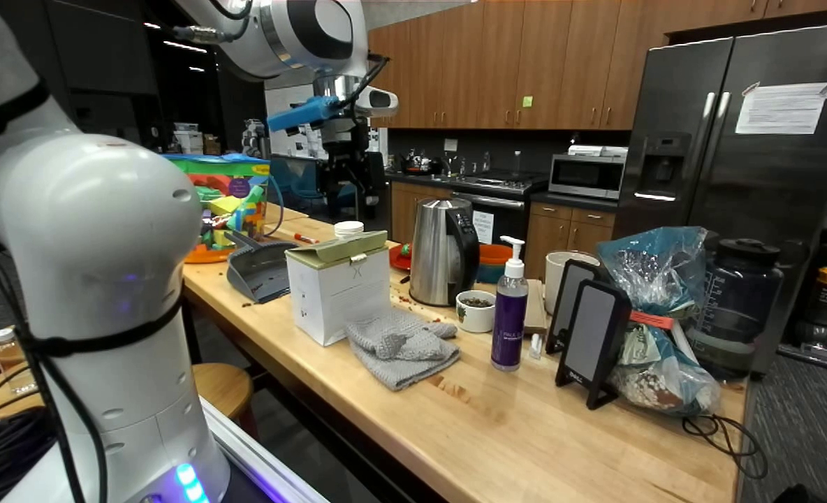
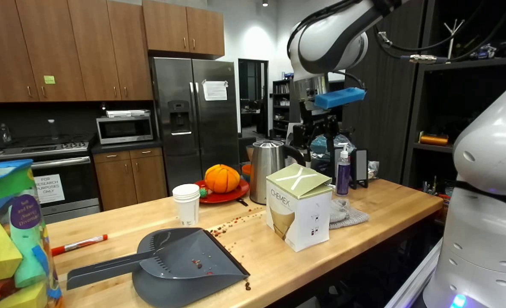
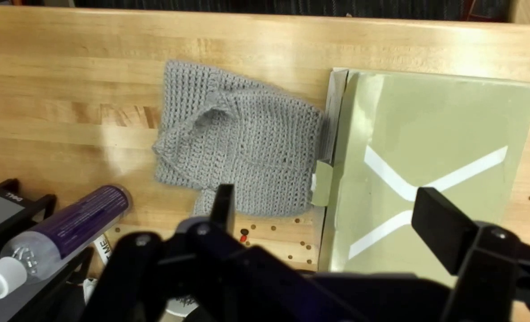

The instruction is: Close the lid on the box

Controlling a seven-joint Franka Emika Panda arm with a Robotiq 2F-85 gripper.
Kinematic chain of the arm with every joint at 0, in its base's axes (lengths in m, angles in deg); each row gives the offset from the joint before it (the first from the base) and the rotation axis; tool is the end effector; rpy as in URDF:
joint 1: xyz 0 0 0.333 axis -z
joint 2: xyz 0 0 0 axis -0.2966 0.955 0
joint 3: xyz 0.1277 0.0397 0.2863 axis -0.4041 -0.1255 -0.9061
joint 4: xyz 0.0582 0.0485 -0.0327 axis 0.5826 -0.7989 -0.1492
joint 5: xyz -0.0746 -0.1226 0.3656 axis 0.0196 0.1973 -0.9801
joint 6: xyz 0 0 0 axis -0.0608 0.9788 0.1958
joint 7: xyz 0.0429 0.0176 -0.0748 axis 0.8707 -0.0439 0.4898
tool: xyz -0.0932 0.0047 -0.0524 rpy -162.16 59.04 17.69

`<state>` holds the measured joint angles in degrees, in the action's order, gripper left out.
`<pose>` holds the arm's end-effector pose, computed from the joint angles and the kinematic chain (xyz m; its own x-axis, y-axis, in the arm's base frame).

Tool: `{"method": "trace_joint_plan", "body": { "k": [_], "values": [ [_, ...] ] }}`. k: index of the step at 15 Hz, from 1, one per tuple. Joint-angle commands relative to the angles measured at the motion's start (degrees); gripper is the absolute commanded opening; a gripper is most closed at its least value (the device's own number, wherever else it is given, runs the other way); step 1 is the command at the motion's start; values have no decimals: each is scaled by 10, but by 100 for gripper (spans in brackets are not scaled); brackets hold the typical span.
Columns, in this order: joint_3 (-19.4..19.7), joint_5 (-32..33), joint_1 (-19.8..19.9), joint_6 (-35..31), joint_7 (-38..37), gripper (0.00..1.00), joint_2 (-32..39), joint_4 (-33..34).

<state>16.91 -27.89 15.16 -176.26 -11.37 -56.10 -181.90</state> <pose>0.3589 0.0315 0.4133 0.9902 -0.1218 -0.0679 -0.1132 -0.9865 0.1179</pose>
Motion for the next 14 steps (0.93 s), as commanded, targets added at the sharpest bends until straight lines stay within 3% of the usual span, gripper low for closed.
{"method": "trace_joint_plan", "body": {
  "k": [1, 14],
  "values": [
    [17, -20, 10, 4, 34, 100, -2, -5],
    [41, -63, 19, -7, 76, 100, 57, 11]
  ]
}}
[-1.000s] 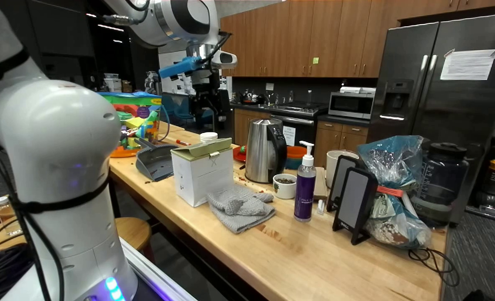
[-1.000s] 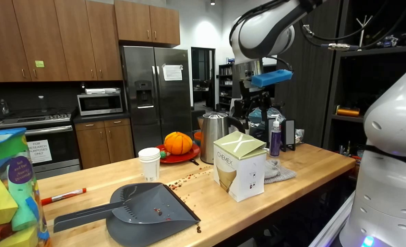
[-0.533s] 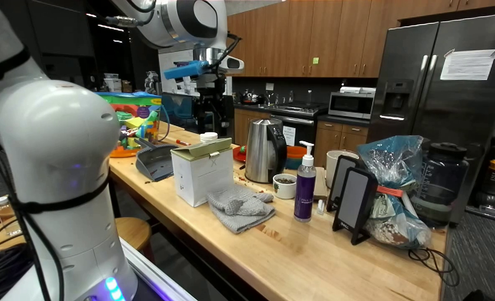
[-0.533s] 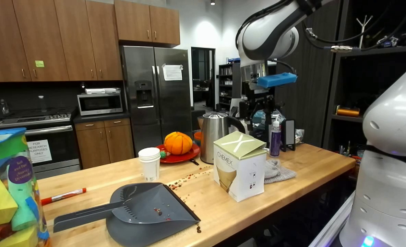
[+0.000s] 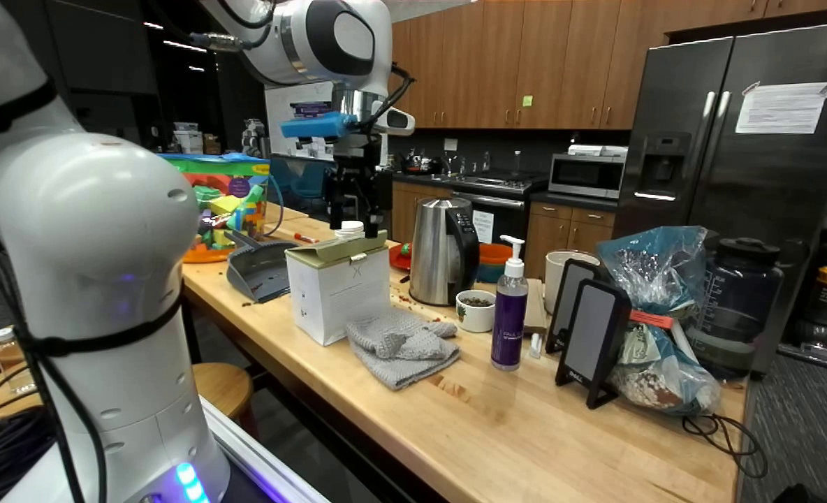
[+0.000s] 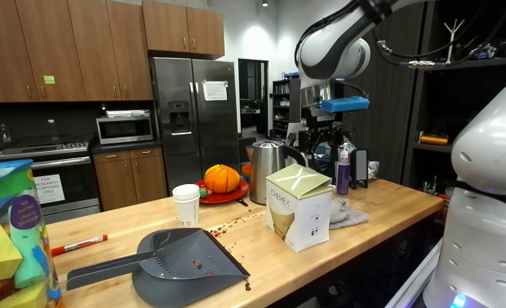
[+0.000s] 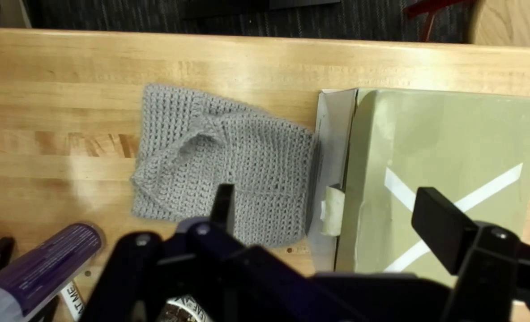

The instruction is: Close the lid on the box

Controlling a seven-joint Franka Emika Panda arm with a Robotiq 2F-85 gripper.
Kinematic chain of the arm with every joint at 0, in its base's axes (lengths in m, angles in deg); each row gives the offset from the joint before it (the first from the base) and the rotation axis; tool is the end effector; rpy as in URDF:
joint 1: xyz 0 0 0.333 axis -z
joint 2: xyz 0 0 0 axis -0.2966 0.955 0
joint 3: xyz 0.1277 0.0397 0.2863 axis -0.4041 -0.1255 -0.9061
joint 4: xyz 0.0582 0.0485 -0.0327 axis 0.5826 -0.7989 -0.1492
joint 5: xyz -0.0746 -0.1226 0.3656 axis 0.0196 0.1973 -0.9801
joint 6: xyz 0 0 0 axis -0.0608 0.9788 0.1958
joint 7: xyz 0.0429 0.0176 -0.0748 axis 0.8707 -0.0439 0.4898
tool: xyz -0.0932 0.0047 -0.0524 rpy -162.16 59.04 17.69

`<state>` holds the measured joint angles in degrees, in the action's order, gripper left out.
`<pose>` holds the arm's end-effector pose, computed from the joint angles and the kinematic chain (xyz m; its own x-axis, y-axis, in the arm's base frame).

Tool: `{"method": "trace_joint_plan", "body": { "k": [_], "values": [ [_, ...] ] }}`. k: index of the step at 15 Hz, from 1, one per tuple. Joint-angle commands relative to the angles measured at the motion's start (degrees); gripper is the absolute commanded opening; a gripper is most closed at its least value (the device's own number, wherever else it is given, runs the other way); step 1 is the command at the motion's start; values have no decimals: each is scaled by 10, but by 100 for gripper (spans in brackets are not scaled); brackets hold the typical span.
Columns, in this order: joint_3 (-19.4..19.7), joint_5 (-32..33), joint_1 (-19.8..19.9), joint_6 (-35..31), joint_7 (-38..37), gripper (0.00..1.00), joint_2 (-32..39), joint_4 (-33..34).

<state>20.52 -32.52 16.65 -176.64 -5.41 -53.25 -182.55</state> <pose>0.3614 0.0050 0.3909 0.9810 -0.1292 -0.1446 -0.1282 -0.9916 0.0159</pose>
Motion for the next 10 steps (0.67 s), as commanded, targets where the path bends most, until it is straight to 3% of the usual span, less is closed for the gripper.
{"method": "trace_joint_plan", "body": {
  "k": [1, 10],
  "values": [
    [4, -18, 5, -4, 12, 100, 34, 20],
    [15, -29, 15, -6, 17, 100, 48, 33]
  ]
}}
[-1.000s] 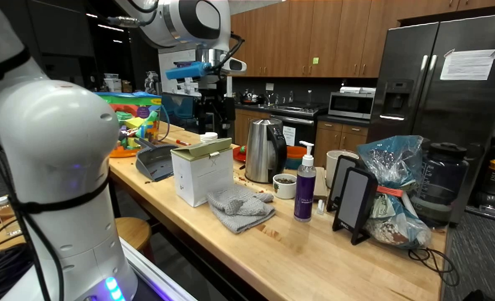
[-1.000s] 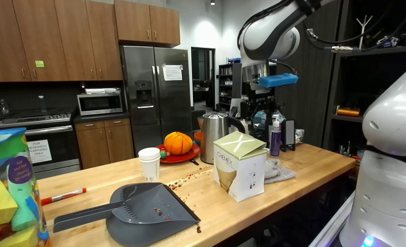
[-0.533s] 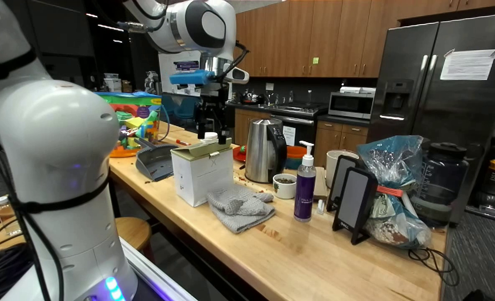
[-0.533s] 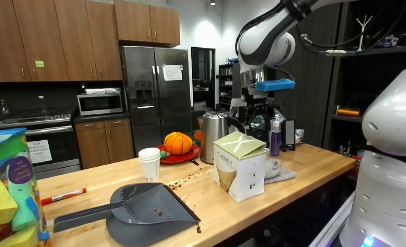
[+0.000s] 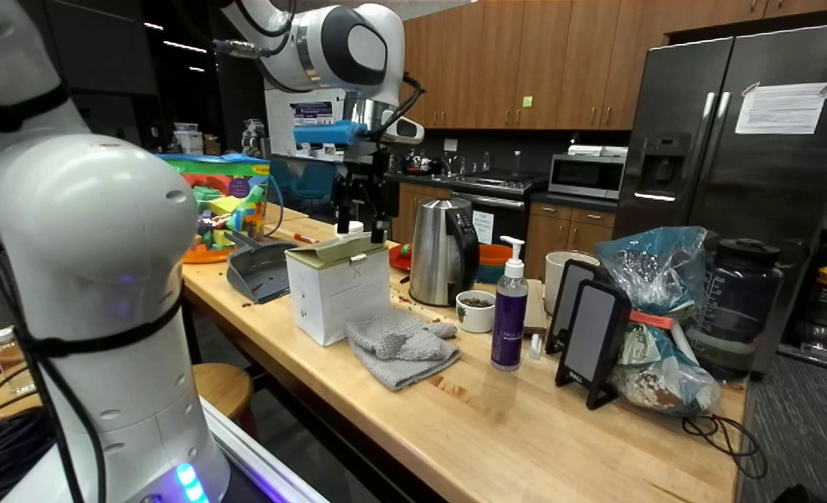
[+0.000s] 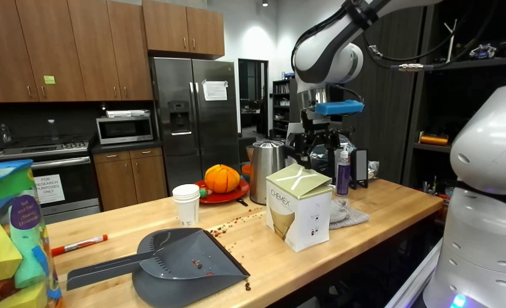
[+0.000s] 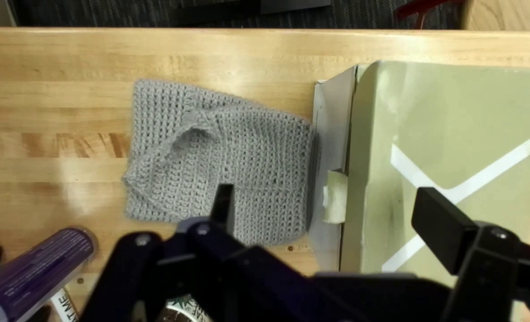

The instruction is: Close the lid on the box

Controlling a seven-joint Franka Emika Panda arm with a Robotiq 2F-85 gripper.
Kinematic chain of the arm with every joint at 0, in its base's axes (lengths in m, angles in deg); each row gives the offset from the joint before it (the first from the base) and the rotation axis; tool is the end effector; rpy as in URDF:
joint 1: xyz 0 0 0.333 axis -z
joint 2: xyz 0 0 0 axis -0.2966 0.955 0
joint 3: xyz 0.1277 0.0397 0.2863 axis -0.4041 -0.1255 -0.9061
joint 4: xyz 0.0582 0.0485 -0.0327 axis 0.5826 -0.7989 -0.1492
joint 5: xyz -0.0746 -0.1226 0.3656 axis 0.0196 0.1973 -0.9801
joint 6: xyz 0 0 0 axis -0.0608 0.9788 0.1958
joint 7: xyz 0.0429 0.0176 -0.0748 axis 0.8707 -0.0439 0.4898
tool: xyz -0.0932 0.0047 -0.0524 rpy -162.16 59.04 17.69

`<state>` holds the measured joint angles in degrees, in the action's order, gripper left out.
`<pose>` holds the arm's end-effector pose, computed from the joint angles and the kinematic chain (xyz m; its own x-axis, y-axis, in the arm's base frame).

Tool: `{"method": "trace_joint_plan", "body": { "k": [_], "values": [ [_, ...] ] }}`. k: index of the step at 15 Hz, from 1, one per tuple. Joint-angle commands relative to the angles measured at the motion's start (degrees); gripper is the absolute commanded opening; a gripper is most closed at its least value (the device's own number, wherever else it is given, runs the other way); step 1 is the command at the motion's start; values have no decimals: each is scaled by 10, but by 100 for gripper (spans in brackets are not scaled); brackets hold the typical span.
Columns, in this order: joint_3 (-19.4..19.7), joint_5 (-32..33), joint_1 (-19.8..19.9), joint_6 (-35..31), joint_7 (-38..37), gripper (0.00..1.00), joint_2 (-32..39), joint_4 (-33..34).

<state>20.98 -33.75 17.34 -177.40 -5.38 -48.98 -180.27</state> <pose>0.3777 -0.0010 0.3816 0.9732 -0.1562 -0.1687 -0.1588 -0.9873 -0.0019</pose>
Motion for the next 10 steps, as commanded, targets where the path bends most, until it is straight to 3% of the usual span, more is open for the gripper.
{"method": "trace_joint_plan", "body": {
  "k": [1, 10],
  "values": [
    [13, -19, 8, 1, 18, 100, 6, 10],
    [28, -35, 18, 5, 25, 100, 17, 17]
  ]
}}
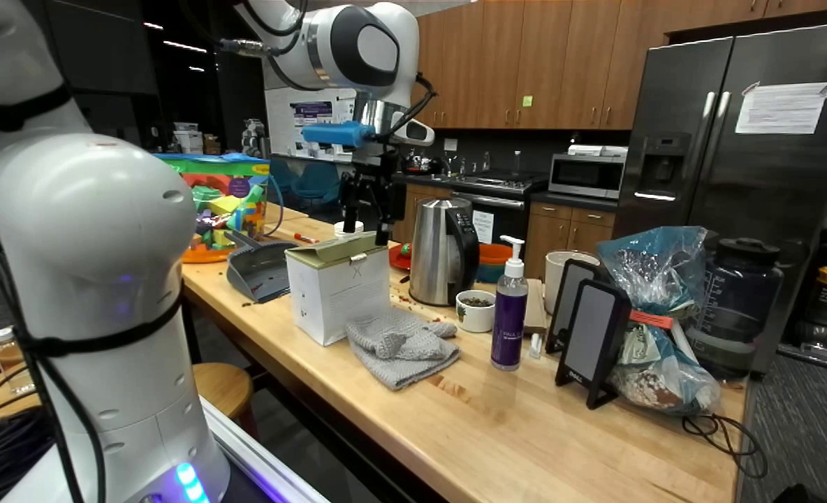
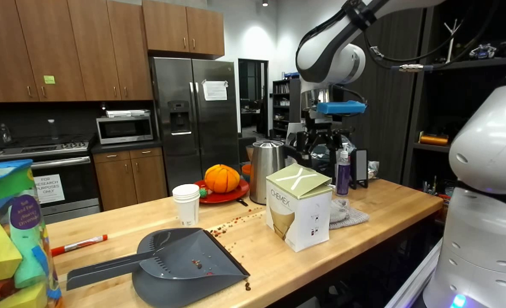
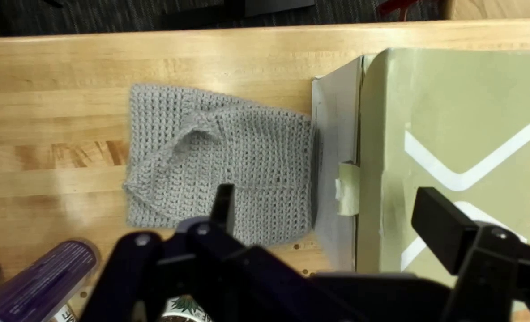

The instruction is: Close the lid on the box

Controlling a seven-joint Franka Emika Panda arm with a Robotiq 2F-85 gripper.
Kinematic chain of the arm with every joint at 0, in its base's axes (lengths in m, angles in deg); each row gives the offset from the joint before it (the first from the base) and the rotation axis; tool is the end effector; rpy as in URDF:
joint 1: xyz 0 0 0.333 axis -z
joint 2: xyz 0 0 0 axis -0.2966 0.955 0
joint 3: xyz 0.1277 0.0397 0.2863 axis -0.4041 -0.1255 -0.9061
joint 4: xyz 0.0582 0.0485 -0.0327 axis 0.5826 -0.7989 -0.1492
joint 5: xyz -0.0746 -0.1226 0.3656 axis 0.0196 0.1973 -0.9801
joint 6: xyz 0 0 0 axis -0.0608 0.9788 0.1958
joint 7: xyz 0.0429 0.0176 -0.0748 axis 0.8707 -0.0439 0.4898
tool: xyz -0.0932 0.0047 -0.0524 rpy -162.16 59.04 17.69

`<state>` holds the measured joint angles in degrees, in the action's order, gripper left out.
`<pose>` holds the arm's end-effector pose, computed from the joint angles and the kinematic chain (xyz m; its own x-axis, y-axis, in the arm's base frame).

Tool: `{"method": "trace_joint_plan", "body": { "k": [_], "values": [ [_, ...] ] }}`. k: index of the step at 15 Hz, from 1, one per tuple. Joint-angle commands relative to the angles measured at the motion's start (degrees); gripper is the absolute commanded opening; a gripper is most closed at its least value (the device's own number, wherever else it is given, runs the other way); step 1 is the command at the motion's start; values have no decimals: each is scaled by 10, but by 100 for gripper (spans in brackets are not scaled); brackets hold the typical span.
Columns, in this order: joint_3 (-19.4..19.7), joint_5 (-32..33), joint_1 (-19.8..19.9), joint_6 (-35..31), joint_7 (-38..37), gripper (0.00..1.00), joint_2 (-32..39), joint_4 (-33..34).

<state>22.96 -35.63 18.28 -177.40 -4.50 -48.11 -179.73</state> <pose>0.3806 -0.0181 0.3799 0.9633 -0.1991 -0.1803 -0.2100 -0.9767 -0.0433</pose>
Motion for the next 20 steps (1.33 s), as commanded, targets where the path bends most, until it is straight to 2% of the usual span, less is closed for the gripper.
{"method": "trace_joint_plan", "body": {
  "k": [1, 15, 20],
  "values": [
    [10, -18, 10, 5, 17, 100, 10, 12],
    [18, -43, 11, 8, 42, 100, 64, 25],
    [17, -40, 12, 7, 38, 100, 57, 21]
  ]
}}
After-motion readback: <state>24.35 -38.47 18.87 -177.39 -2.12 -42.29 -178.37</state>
